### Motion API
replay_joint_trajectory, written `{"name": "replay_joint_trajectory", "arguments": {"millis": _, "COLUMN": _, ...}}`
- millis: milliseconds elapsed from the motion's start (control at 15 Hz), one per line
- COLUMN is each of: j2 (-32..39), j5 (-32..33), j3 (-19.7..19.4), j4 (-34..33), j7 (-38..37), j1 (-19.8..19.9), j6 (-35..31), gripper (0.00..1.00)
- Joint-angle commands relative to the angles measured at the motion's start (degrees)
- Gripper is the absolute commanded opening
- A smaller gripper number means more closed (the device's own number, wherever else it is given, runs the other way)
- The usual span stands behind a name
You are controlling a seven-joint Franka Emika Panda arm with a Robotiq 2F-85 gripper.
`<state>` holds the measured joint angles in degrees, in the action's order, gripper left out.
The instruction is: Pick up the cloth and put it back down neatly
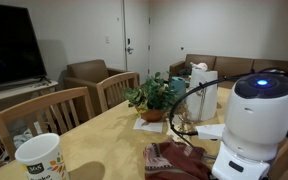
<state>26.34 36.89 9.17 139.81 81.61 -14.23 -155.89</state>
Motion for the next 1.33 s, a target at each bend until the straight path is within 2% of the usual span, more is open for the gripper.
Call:
{"name": "replay_joint_trajectory", "arguments": {"millis": 0, "j2": -0.5, "j5": 0.7, "j3": 0.4, "j4": -0.6, "j7": -2.1, "j1": -0.1, "j6": 1.2, "gripper": 0.12}}
{"name": "replay_joint_trajectory", "arguments": {"millis": 133, "j2": -1.3, "j5": 0.8, "j3": 0.7, "j4": -0.4, "j7": -2.1, "j1": -0.3, "j6": 1.4, "gripper": 0.00}}
{"name": "replay_joint_trajectory", "arguments": {"millis": 467, "j2": -4.7, "j5": -0.3, "j3": 3.3, "j4": 1.0, "j7": -1.4, "j1": -0.2, "j6": 1.5, "gripper": 0.01}}
{"name": "replay_joint_trajectory", "arguments": {"millis": 867, "j2": -17.2, "j5": -1.0, "j3": 7.7, "j4": 3.9, "j7": -3.2, "j1": -2.0, "j6": 6.3, "gripper": 0.01}}
{"name": "replay_joint_trajectory", "arguments": {"millis": 1267, "j2": -26.7, "j5": -1.7, "j3": 7.2, "j4": 5.9, "j7": -6.3, "j1": -1.2, "j6": 10.8, "gripper": 0.01}}
